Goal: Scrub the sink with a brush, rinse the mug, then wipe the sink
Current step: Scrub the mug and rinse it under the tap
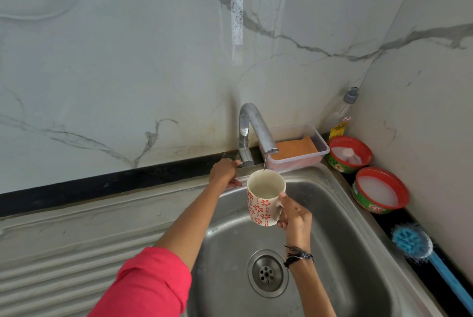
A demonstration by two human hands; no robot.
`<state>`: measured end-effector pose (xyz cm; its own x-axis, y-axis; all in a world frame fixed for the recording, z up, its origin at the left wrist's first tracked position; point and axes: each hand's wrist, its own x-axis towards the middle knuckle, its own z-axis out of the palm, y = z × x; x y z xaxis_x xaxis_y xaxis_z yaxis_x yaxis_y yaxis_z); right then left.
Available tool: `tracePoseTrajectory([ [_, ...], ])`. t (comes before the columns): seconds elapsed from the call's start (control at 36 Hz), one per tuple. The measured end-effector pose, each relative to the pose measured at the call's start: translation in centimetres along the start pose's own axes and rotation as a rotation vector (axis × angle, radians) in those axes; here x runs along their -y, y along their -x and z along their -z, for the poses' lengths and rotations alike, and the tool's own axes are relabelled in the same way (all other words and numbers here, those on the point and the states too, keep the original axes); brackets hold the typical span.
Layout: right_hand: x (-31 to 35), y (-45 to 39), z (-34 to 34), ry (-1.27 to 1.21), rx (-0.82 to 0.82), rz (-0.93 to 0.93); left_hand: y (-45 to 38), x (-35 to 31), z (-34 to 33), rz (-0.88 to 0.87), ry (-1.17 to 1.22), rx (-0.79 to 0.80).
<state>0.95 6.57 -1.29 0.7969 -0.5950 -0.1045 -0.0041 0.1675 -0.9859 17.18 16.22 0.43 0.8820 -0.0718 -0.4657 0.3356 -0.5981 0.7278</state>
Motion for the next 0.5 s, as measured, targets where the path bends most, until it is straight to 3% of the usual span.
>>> tracePoseTrajectory([
  [0.25, -0.2, -0.5, 0.2, -0.059, -0.012, -0.045, 1.1, -2.4, 0.7, -0.340, -0.462, -0.179],
  [0.33, -0.7, -0.6, 0.3, -0.076, -0.007, -0.069, 1.6, -4.4, 1.0, -0.405, -0.610, -0.116],
  [0.42, -1.0, -0.7, 0.5, -0.072, -0.002, -0.074, 1.3, -5.4, 0.8, -0.364, -0.590, -0.092],
  [0.5, -1.0, -0.7, 0.7, -0.058, -0.004, -0.084, 1.5, -4.9, 1.2, -0.460, -0.611, -0.058],
])
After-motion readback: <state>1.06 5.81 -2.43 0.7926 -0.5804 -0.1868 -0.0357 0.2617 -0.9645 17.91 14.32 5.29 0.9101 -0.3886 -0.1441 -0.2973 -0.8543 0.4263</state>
